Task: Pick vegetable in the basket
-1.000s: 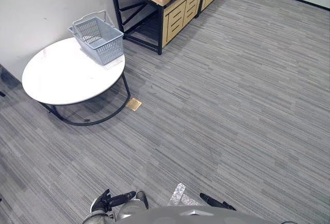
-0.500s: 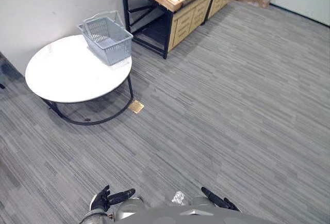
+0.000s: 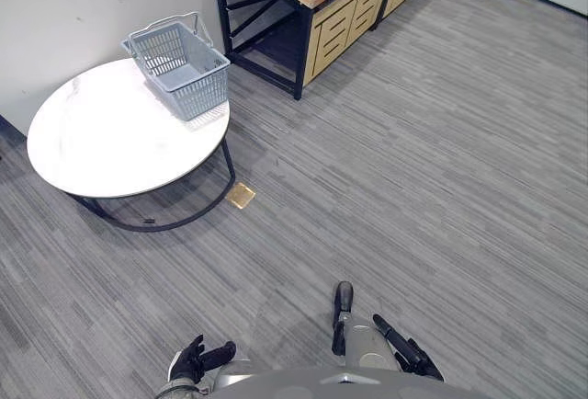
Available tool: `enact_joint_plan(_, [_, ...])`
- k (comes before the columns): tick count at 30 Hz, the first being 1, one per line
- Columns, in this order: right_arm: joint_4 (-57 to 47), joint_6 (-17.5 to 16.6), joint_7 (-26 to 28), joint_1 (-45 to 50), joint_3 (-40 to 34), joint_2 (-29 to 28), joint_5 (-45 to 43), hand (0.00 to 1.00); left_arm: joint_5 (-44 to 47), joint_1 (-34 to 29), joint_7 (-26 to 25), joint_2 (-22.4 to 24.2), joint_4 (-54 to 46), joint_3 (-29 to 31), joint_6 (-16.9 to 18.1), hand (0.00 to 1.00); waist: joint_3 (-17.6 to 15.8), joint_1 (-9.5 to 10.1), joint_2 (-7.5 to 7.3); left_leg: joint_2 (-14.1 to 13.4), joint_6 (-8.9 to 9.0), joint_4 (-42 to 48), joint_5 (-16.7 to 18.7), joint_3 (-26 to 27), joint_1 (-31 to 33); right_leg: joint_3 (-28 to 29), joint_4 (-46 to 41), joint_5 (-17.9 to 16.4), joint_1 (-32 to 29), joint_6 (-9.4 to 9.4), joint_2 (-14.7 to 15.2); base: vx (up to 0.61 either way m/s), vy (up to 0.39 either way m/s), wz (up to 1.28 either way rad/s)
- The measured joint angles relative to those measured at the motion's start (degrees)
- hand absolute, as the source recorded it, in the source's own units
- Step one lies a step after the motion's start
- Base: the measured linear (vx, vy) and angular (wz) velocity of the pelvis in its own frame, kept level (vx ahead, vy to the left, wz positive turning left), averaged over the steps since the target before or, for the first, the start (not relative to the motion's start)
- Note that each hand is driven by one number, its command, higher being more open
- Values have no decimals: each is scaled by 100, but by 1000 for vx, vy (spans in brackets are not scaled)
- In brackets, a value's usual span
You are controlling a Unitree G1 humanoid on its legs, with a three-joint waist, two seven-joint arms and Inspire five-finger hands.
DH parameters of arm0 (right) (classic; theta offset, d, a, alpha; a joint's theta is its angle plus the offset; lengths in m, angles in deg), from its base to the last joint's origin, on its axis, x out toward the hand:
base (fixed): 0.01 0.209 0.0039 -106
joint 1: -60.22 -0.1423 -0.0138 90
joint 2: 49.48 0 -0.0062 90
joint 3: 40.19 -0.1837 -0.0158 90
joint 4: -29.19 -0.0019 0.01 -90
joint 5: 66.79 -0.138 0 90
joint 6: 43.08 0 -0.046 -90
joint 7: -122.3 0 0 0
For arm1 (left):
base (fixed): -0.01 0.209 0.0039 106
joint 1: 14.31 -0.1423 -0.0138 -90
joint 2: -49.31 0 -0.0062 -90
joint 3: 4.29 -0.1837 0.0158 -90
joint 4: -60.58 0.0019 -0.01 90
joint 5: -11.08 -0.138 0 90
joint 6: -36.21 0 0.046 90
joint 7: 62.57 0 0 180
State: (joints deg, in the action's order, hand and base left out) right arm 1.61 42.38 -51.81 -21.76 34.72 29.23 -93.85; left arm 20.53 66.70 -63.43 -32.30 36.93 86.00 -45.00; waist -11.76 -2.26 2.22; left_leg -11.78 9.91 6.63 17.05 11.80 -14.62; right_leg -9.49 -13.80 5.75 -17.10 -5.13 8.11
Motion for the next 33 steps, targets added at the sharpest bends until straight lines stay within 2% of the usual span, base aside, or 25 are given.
enact_joint_plan(1, [-44, -25, 36, -50, -89, 118, -41, 100, -89, 6, 26, 133, -11, 15, 53, 100, -36, 15, 246, -196, 85, 15, -151, -74, 25, -143, -639, -414, -229, 110, -63, 552, -367, 40])
enact_joint_plan(2, [-42, -26, 32, -87, -119, 156, -44, 100, -87, 8, 35, 213, -26, 55, 92, 100, -65, 37, 293, -233, 112, 45, -260, -109, 37, -171, -879, -597, -316, 152, -66, 512, -369, 16])
enact_joint_plan(3, [-25, -20, 0, -152, -119, 190, -38, 100, -87, 6, 54, 261, -64, 167, 115, 100, -86, 62, 319, -291, 145, 235, -518, -199, 131, -227, -1193, -876, -387, 257, -66, 529, -376, 16])
enact_joint_plan(4, [-4, 7, -18, -186, -118, 192, -20, 100, -71, 1, 84, 289, -113, 345, 117, 100, -103, 77, 293, -351, 136, 786, -785, -347, 338, -293, -1234, -1137, -228, 304, -101, 532, -380, 24])
enact_joint_plan(5, [5, 21, -39, -190, -125, 204, -4, 100, -45, -3, 91, 308, -157, 439, 123, 100, -110, 69, 295, -411, 91, 1256, -920, -468, 519, -332, -1179, -1245, -75, 315, -131, 517, -367, 36])
enact_joint_plan(6, [75, 58, -102, -185, -108, 224, 139, 100, 72, -13, 129, 319, -291, 599, 130, 100, -182, 78, 268, -587, -70, 2515, -1348, -740, 1017, -461, -948, -1386, 360, 396, -188, 438, -269, 24])
enact_joint_plan(7, [114, 52, -164, -155, -66, 254, 255, 100, 186, -27, 193, 320, -435, 666, 157, 100, -194, 172, 309, -745, -152, 3774, -1528, -873, 1490, -516, -722, -1478, 796, 478, -311, 410, -226, 8])
enact_joint_plan(8, [149, 43, -173, -145, -45, 281, 325, 100, 219, -28, 237, 333, -507, 687, 182, 100, -198, 228, 319, -800, -184, 4309, -1442, -856, 1670, -511, -619, -1492, 977, 493, -363, 352, -144, -18])
enact_joint_plan(9, [218, 39, -199, -149, -52, 288, 425, 100, 301, -30, 302, 336, -613, 692, 243, 100, -202, 272, 301, -823, -231, 5071, -1234, -714, 2002, -518, -366, -1498, 1402, 504, -436, 278, -102, -20])
enact_joint_plan(10, [255, 40, -213, -148, -57, 275, 437, 100, 381, -29, 350, 339, -642, 701, 247, 100, -217, 282, 270, -814, -285, 5242, -1138, -579, 2119, -517, -236, -1498, 1601, 504, -442, 381, -110, -16])
enact_joint_plan(11, [279, 35, -236, -129, -72, 226, 442, 100, 479, -34, 471, 326, -678, 802, 257, 100, -231, 303, 207, -798, -485, 5307, -969, -315, 2333, -511, 58, -1498, 1964, 503, -442, 386, -64, -9])
enact_joint_plan(13, [314, 47, -248, -163, -126, 208, 481, 100, 605, -37, 545, 370, -802, 970, 262, 100, -257, 381, 156, -778, -481, 4963, -727, -1, 2672, -514, 449, -1449, 2396, 423, -425, 366, 0, -5])
enact_joint_plan(14, [320, 55, -255, -161, -133, 201, 495, 100, 626, -39, 620, 386, -858, 1042, 281, 100, -270, 411, 136, -706, -464, 4358, -645, 156, 2840, -545, 606, -1416, 2586, 366, -378, 350, 119, 4])
enact_joint_plan(16, [308, 47, -253, -170, -195, 139, 498, 100, 615, -39, 658, 368, -908, 1130, 290, 100, -316, 404, 46, -319, -458, 2874, -741, 361, 2916, -611, 690, -1441, 2758, 238, -152, 341, 183, 13])
enact_joint_plan(17, [301, 47, -249, -148, -263, 115, 497, 100, 587, -47, 626, 379, -903, 1128, 286, 100, -312, 399, 29, 32, -469, 1651, -1262, 387, 2895, -630, 709, -1567, 2834, 9, -19, 316, 252, 16])
enact_joint_plan(18, [329, 66, -249, -155, -302, 149, 512, 100, 586, -44, 626, 403, -874, 1124, 267, 100, -327, 419, 48, 204, -772, 1096, -1770, 316, 2840, -626, 734, -1692, 2898, -186, 2, 387, 265, 43])
enact_joint_plan(19, [324, 91, -264, -178, -271, -9, 588, 100, 536, -24, 601, 246, -880, 1122, 259, 100, -293, 370, -203, 584, -828, 690, -1893, 368, 2666, -587, 918, -1641, 2961, -135, 212, 318, 197, 46])
enact_joint_plan(21, [310, 93, -241, -180, -197, -86, 658, 100, 580, -20, 479, 172, -841, 1143, 252, 100, -320, 402, -389, 763, -901, 641, -1832, 336, 2678, -614, 1161, -1566, 2975, -95, 128, 243, 70, 36])
enact_joint_plan(24, [309, 81, -250, -215, -187, -83, 718, 100, 587, 132, 447, 173, -795, 1216, 210, 100, -318, 521, -386, 731, -1004, 931, -1646, 468, 2620, -490, 1338, -1204, 3193, -87, 141, 222, 46, -7])
enact_joint_plan(25, [264, 40, -207, -275, -94, -137, 893, 100, 583, 211, 379, 120, -615, 1168, 55, 100, -288, 510, -404, 658, -1004, 849, -1646, 623, 2426, -320, 1345, -1044, 3228, -92, 130, 138, 21, -44])
enact_joint_plan(28, [191, 25, -193, -358, 114, -95, 1310, 100, 581, 197, 346, 123, -491, 1116, -33, 100, -108, 483, -416, 522, -960, 583, -1617, 964, 2206, 45, 1441, -778, 3077, -158, 145, 62, -24, -81])
enact_joint_plan(33, [214, 145, -255, -430, 230, -80, 1678, 100, 584, 200, 236, -6, -328, 837, -47, 100, 152, 495, -509, 593, -854, -56, -1654, 1456, 1984, 401, 1223, -751, 2515, -192, 209, 7, 25, -74])
